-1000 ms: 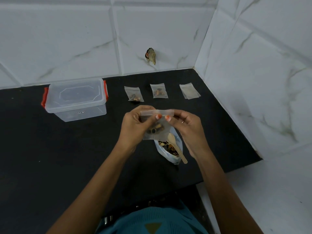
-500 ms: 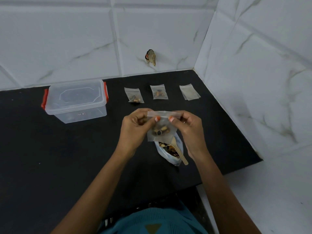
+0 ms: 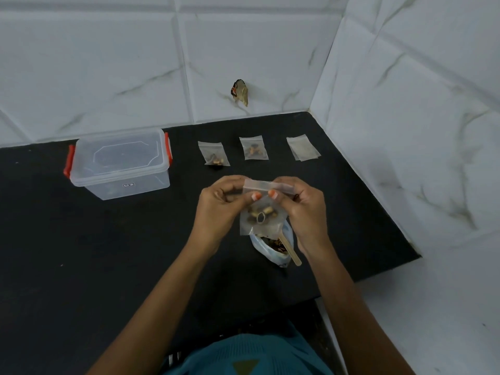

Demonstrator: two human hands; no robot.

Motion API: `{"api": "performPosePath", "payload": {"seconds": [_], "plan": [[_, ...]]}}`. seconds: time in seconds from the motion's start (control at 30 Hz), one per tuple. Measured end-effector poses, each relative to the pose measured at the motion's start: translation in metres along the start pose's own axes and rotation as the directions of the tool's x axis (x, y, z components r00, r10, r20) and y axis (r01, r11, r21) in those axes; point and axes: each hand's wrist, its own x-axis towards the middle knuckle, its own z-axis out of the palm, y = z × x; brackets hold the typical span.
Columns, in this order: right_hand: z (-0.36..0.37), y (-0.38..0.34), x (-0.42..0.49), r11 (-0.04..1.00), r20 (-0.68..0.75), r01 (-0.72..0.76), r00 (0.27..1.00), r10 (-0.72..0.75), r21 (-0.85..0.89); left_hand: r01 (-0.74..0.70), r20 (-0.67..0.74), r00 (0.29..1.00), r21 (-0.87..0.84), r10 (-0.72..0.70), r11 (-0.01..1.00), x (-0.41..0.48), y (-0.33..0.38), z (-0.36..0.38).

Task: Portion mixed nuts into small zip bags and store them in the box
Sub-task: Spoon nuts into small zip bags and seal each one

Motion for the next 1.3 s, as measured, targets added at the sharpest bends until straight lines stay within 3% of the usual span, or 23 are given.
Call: {"api": "performPosePath", "payload": {"seconds": [0.13, 0.43, 0.73, 0.97, 1.1, 1.3], "plan": [[-0.002, 0.000, -0.001, 1.000, 0.007, -0.018, 1.000, 0.018, 0.009, 0.004, -0.003, 1.000, 0.010, -0.003, 1.000, -0.001, 0.000, -0.002], [-0.006, -0.003, -0.004, 0.969, 0.179, -0.176, 0.973, 0.144, 0.175, -0.028, -0.034, 0.999, 0.036, 0.030, 0.999, 0.001, -0.002, -0.001], [-0.006, 0.003, -0.004, 0.997, 0.037, -0.054, 0.998, 0.052, 0.058, 0.045, 0.029, 0.999, -0.012, -0.045, 0.999, -0.004, -0.004, 0.004], [-0.011, 0.002, -0.004, 0.987, 0.111, -0.133, 0.986, 0.124, 0.084, 0.007, -0.005, 1.000, -0.002, -0.007, 1.000, -0.005, -0.002, 0.003], [-0.016, 0.002, -0.001, 0.981, 0.058, -0.158, 0.987, 0.152, 0.112, 0.030, -0.021, 0.999, -0.092, -0.032, 0.995, -0.003, -0.002, -0.002], [-0.013, 0.004, 0.001, 0.995, 0.024, -0.067, 0.998, 0.065, 0.071, 0.043, 0.026, 0.999, -0.079, -0.041, 0.996, -0.005, -0.005, -0.001]]}}
